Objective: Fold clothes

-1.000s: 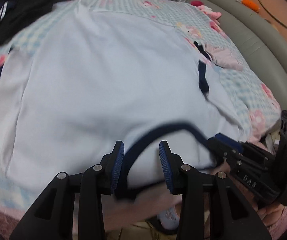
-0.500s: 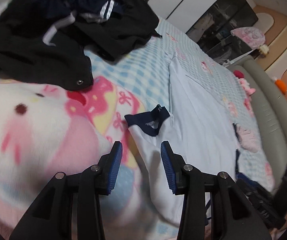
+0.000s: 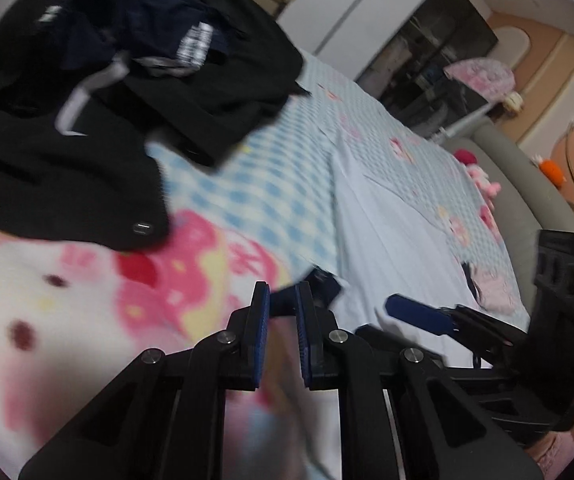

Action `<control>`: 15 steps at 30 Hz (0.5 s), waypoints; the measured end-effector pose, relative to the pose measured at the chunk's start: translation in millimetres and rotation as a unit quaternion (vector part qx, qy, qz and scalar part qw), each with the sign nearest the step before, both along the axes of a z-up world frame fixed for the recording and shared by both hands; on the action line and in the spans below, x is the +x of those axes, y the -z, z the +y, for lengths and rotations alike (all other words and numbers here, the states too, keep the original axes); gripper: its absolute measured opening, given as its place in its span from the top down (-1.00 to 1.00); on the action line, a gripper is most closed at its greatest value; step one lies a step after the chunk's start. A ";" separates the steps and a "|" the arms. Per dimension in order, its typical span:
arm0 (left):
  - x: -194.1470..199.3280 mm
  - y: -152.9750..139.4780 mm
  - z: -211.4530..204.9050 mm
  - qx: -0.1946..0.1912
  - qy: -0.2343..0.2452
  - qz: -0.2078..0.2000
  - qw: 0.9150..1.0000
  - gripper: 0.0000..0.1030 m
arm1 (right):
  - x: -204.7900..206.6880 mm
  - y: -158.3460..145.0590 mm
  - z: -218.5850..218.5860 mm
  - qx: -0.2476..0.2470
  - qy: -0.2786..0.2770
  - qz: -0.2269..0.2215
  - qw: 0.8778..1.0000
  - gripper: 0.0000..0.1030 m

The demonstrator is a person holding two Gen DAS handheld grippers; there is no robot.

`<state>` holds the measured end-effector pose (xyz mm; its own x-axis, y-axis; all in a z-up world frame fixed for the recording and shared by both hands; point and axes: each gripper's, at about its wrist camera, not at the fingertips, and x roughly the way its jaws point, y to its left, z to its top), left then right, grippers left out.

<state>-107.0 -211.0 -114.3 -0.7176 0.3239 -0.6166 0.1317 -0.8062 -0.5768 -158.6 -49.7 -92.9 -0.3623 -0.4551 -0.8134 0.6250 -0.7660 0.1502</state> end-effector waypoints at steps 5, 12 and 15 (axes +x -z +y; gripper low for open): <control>5.0 1.2 -16.4 0.024 -0.007 0.006 1.000 0.75 | -13.6 20.1 -11.3 0.026 -0.009 -0.023 0.999 0.80; 1.7 9.8 -2.3 0.020 0.018 -0.004 1.000 0.57 | -19.1 2.8 22.8 -0.059 0.026 -0.020 0.998 0.86; 0.1 10.3 4.4 0.020 0.036 0.008 0.999 0.31 | -31.7 3.6 45.7 -0.106 0.054 -0.044 0.992 0.86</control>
